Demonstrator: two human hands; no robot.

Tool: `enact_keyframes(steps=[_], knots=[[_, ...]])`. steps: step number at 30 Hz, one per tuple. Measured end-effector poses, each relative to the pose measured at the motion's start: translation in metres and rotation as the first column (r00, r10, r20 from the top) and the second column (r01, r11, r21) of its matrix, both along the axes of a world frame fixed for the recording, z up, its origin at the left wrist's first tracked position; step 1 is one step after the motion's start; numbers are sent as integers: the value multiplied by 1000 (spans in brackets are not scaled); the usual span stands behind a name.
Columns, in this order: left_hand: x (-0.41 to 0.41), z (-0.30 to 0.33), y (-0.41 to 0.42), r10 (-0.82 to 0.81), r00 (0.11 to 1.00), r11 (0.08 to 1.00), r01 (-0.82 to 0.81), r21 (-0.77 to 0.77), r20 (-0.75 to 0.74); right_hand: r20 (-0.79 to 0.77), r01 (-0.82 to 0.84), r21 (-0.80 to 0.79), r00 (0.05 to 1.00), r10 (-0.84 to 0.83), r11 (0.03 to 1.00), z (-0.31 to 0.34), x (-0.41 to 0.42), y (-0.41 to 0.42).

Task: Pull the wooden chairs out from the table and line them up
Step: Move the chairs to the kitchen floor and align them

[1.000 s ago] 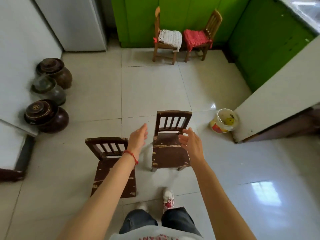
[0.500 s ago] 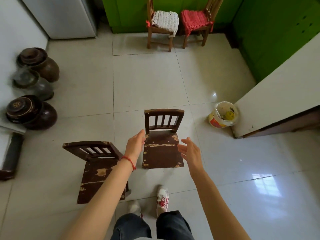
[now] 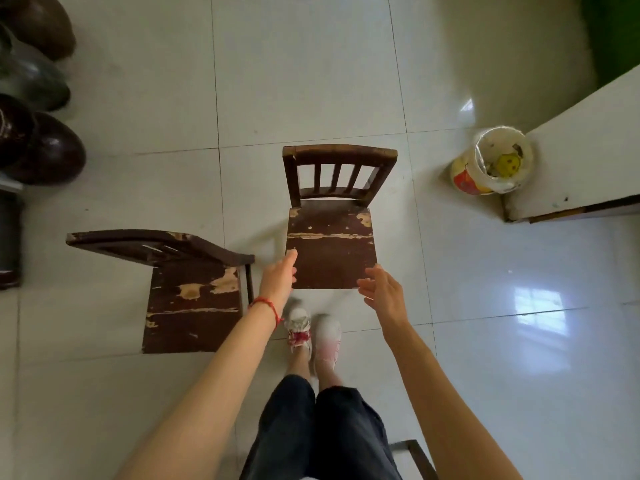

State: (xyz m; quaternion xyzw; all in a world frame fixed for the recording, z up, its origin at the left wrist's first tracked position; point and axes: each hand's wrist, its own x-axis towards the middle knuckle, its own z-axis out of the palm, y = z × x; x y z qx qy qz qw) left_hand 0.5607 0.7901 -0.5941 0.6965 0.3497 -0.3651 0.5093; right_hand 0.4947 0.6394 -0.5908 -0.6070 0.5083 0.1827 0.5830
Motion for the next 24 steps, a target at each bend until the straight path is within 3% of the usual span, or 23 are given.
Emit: enact_keyframes(steps=[10, 17, 21, 24], knots=[[-5, -163, -6, 59, 971, 998, -57, 16, -233, -261, 244, 187, 946, -191, 952, -163, -15, -5], [-4, -265, 3, 159, 872, 986, -116, 119, -463, -454, 368, 141, 849, -271, 919, -262, -14, -15], [-15, -311, 8, 397, 688, 894, -440, 85, -608, -448, 621, 334, 767, -461, 709, -313, -23, -22], [-32, -330, 6, 527, 631, 751, -659, -35, -569, -316, 668, 470, 737, -597, 577, -332, -30, -18]])
